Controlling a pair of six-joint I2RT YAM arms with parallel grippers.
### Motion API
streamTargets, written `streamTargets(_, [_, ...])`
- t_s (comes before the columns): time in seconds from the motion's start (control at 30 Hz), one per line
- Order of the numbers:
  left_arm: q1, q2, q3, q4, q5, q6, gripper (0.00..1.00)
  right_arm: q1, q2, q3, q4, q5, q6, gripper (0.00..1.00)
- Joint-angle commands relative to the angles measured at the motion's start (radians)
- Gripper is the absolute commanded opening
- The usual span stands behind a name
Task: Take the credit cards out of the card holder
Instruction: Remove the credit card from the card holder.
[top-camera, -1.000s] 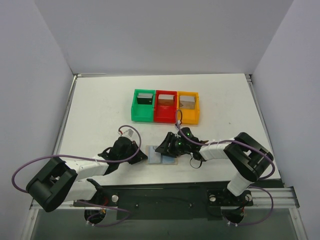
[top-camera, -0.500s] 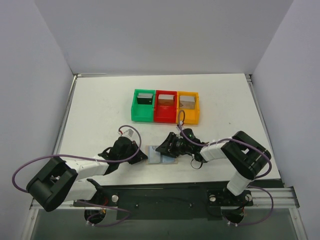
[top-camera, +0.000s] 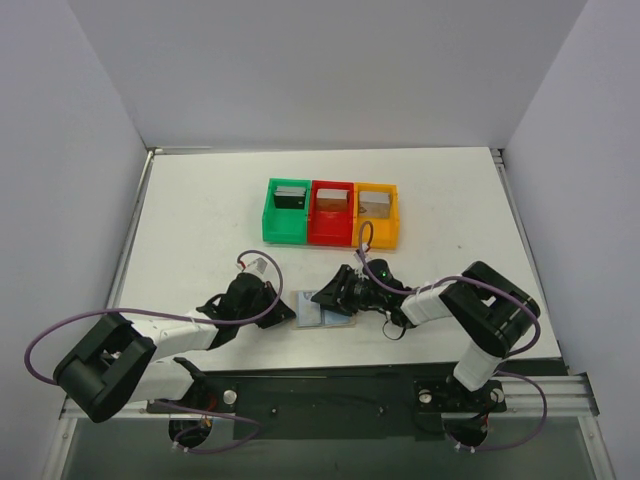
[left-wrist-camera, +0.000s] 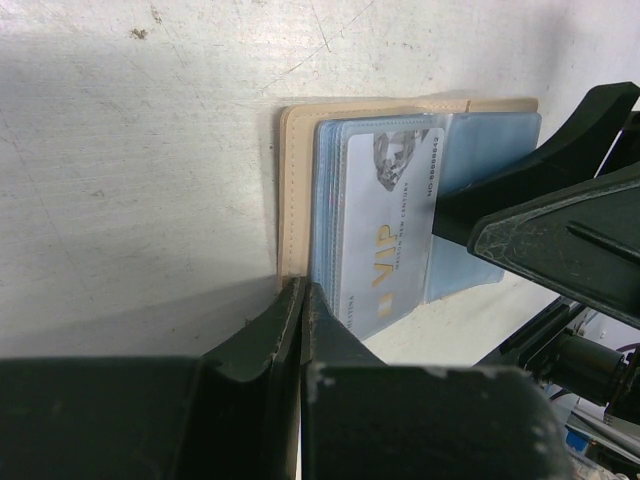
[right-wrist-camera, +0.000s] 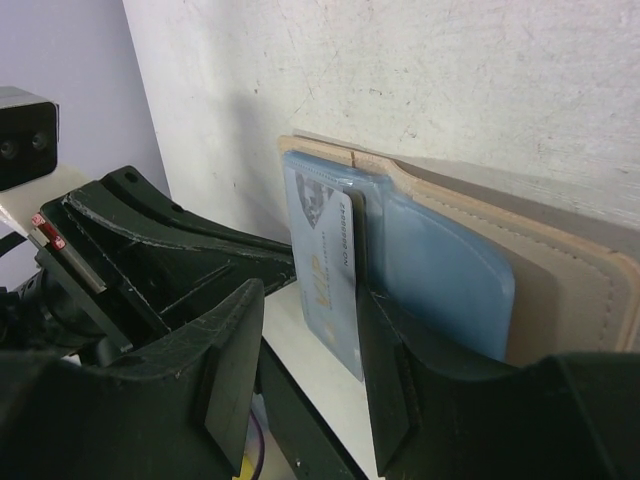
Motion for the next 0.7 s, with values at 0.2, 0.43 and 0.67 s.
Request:
streamTargets(0.2, [0.004, 0.021, 0.024, -0.021, -0.012, 0.032, 0.01, -0.003, -0.038, -0.008, 0.072, -0.035, -0.005, 0.38])
streamTargets(0.43, [0.002, 0.025, 0.033, -0.028, -0.013, 0.040, 0.00, -0.003, -0.055, -0.012, 0.081, -0.049, -0.016, 0.38])
streamTargets(0.67, [0.001, 0.030, 0.042, -0.028, -0.007, 0.048, 0.00, -0.002, -0.054, -0.002, 0.089, -0.067, -0.021, 0.38])
